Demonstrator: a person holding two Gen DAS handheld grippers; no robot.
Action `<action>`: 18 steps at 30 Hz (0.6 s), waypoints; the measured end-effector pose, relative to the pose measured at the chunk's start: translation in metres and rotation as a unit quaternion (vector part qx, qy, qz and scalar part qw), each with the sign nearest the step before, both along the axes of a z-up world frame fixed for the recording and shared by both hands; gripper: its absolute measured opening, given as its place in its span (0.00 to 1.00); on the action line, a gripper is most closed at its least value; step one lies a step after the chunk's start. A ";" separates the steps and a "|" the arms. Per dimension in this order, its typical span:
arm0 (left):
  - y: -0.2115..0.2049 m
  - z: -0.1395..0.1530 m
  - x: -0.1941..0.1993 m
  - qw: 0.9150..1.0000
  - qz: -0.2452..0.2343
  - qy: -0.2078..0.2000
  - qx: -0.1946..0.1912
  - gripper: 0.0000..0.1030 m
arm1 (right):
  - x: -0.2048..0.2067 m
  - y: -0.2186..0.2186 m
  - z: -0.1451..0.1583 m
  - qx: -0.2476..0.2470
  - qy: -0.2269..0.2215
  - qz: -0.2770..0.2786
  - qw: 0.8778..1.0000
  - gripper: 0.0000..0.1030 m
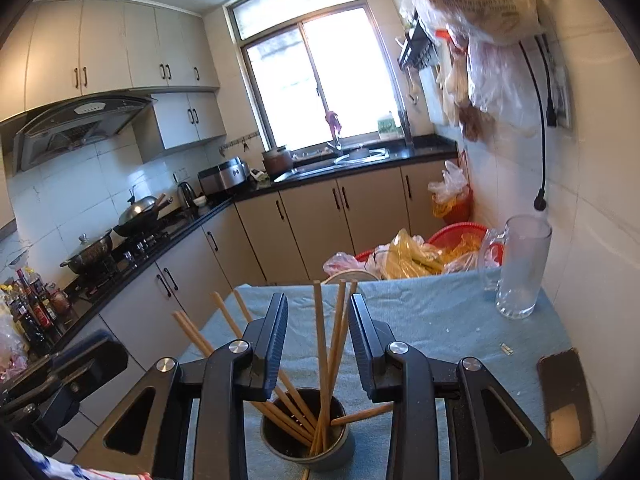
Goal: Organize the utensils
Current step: 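Lower the chopsticks into the black holder and open both grippers, then move both grippers back to the remaining chopsticks on the towel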
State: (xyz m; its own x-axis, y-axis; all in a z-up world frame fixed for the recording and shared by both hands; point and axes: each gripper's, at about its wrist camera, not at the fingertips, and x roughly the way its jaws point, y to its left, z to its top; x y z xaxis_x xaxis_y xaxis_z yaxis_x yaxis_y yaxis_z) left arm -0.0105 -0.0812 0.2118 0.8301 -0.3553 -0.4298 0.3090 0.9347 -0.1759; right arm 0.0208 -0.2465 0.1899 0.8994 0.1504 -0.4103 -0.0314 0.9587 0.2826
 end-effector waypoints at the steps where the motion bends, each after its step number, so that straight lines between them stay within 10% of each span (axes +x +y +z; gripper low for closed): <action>1: 0.006 0.001 -0.007 1.000 0.004 0.000 -0.004 0.40 | -0.006 0.000 0.004 -0.001 -0.004 0.000 1.000 0.34; 10: 0.051 -0.028 -0.062 0.997 0.063 0.037 0.017 0.55 | -0.086 0.004 0.003 -0.014 0.001 0.015 1.000 0.58; 18: 0.078 -0.111 -0.078 0.980 0.107 0.167 0.007 0.55 | -0.123 0.025 -0.105 -0.021 0.158 0.064 0.985 0.60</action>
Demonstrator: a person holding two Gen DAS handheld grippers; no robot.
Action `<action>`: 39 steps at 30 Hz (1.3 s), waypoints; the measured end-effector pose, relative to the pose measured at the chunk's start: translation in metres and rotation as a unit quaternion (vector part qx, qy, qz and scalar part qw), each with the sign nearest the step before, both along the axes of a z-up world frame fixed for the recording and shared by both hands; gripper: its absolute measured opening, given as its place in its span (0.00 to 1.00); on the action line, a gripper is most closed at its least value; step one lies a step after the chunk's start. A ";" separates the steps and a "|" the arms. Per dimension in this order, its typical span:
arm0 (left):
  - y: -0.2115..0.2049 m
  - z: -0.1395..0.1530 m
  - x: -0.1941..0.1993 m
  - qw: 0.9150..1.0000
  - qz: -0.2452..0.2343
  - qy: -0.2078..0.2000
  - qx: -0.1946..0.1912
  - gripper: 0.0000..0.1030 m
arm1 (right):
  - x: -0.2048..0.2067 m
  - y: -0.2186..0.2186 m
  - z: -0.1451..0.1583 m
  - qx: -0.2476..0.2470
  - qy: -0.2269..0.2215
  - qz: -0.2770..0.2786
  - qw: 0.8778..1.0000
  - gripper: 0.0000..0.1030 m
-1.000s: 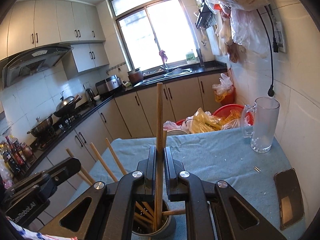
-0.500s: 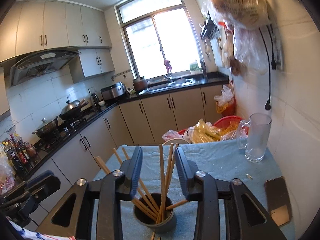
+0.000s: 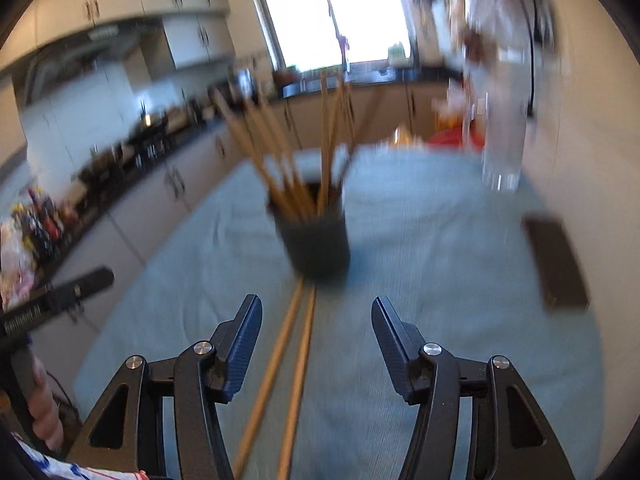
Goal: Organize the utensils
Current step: 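Move both grippers back to the remaining chopsticks on the towel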
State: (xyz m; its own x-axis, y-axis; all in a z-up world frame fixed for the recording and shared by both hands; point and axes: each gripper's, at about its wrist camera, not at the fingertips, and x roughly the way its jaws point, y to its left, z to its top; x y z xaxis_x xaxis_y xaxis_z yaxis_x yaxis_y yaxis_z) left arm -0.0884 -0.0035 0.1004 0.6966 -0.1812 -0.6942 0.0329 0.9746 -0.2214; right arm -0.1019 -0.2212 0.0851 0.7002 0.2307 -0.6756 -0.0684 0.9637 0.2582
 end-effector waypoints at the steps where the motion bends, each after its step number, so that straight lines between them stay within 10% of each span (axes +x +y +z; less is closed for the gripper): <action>1: 0.001 -0.008 -0.003 1.000 0.005 0.009 0.006 0.55 | -0.002 0.001 -0.010 -0.001 0.013 0.003 1.000 0.60; 11: -0.012 -0.031 -0.013 0.995 0.012 0.015 0.100 0.55 | -0.006 0.028 -0.060 -0.026 0.069 0.025 0.997 0.60; 18: -0.016 -0.039 -0.010 0.994 0.003 0.027 0.109 0.55 | -0.003 0.048 -0.067 -0.090 0.070 0.033 0.993 0.55; 29: -0.021 -0.045 -0.005 0.993 -0.006 0.040 0.114 0.55 | 0.005 0.043 -0.078 -0.114 0.094 0.021 0.989 0.16; 39: -0.059 -0.051 0.007 0.991 -0.084 0.065 0.087 0.55 | -0.005 -0.019 -0.076 -0.075 0.123 -0.066 0.987 0.15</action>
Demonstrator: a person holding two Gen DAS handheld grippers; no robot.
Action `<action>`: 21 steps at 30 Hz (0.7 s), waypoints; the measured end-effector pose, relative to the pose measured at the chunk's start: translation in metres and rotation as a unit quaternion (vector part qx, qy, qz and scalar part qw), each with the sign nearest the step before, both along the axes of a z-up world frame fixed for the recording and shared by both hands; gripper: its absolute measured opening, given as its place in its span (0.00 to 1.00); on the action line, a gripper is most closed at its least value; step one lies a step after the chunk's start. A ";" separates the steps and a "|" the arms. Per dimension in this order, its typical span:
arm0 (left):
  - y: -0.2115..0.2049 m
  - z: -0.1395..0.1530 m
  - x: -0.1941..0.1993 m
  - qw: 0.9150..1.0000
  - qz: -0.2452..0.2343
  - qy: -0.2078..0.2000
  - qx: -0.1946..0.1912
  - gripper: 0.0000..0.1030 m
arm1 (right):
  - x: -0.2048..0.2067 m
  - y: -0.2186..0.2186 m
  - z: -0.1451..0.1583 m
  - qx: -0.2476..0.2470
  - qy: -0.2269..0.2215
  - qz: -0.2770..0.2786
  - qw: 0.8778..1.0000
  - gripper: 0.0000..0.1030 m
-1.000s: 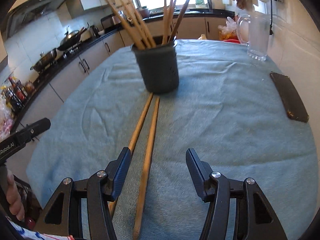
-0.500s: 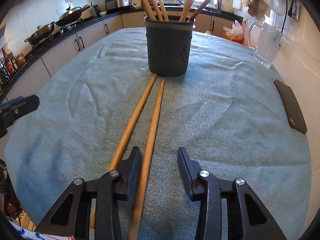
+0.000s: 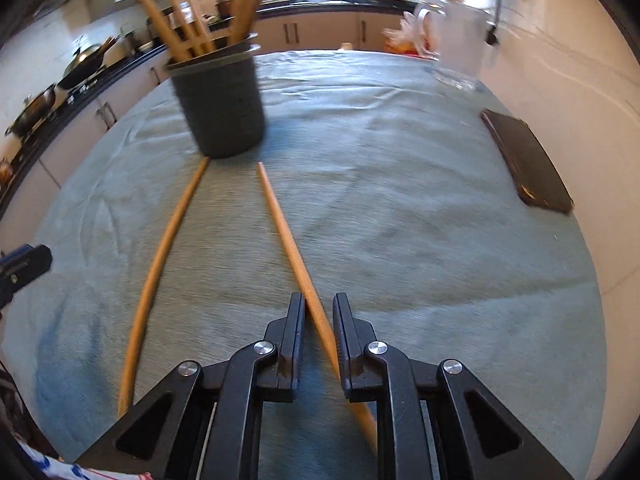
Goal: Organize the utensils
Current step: 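Move both grippers back to the remaining chopsticks on the towel, then close the right gripper on a chopstick while the left gripper grasps another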
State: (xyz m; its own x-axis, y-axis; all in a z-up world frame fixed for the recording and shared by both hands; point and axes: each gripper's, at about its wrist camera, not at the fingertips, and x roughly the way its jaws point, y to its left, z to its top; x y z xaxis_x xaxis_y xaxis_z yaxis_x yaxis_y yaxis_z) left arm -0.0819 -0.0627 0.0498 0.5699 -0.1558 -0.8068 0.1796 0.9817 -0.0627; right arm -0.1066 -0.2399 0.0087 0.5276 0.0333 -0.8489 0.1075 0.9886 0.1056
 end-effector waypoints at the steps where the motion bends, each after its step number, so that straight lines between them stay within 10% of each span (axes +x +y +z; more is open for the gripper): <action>1: -0.006 -0.001 0.002 1.000 -0.010 0.003 -0.001 0.55 | -0.002 -0.003 0.000 0.005 0.000 -0.002 1.000 0.15; 11: -0.068 -0.031 0.037 0.996 -0.076 0.045 0.031 0.54 | -0.005 -0.010 -0.001 0.019 -0.004 0.006 1.000 0.15; 16: -0.080 -0.044 0.045 0.992 -0.094 0.070 0.038 0.08 | -0.003 -0.014 -0.002 0.035 0.000 0.013 0.999 0.15; 21: -0.075 -0.044 0.042 0.993 -0.083 0.075 0.025 0.07 | -0.008 -0.022 -0.003 0.064 0.001 0.005 0.998 0.09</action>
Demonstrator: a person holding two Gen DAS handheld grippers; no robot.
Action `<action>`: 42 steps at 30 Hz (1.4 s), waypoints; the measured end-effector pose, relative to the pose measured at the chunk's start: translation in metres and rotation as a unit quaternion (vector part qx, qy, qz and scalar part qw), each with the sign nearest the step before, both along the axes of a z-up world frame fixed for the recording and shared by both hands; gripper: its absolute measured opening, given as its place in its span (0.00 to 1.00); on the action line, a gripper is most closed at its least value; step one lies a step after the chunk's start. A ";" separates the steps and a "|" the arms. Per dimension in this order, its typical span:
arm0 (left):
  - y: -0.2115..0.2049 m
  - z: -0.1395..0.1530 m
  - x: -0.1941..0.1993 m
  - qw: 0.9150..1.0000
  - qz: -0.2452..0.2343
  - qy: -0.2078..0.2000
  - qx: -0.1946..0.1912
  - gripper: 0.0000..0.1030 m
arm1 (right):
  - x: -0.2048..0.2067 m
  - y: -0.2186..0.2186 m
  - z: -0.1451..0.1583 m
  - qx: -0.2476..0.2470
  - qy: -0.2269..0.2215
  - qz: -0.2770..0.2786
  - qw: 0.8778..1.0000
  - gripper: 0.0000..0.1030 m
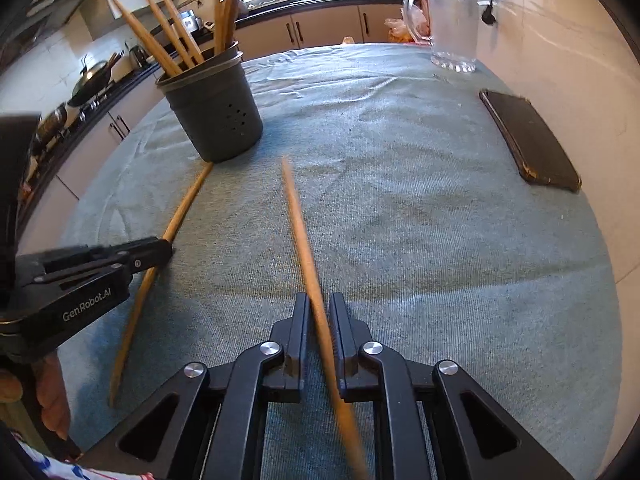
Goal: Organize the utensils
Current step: 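Close the right gripper on a chopstick while the left gripper grasps another, then lift both chopsticks upright and carry them over the black holder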
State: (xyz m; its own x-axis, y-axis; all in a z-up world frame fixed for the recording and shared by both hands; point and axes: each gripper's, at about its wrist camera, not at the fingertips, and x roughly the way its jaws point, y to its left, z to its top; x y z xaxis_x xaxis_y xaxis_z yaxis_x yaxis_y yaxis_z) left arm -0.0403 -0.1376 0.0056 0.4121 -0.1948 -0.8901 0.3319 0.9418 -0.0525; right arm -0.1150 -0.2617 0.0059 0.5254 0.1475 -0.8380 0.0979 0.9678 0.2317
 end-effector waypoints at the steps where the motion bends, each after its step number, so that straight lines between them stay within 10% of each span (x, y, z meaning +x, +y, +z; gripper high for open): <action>1: 0.004 0.000 -0.002 1.000 0.002 0.005 -0.007 0.07 | -0.002 -0.002 0.000 0.008 0.002 -0.002 1.000 0.08; 7: 0.053 -0.001 -0.020 0.991 0.021 0.088 -0.095 0.07 | -0.027 -0.015 0.002 0.048 0.026 0.007 0.998 0.08; 16: 0.055 0.014 -0.018 0.997 -0.009 0.060 -0.047 0.19 | -0.018 -0.011 0.006 0.045 0.063 0.036 0.996 0.18; 42: 0.009 -0.001 0.046 0.991 -0.070 0.113 0.013 0.08 | 0.101 0.029 0.003 -0.110 0.197 0.163 0.961 0.09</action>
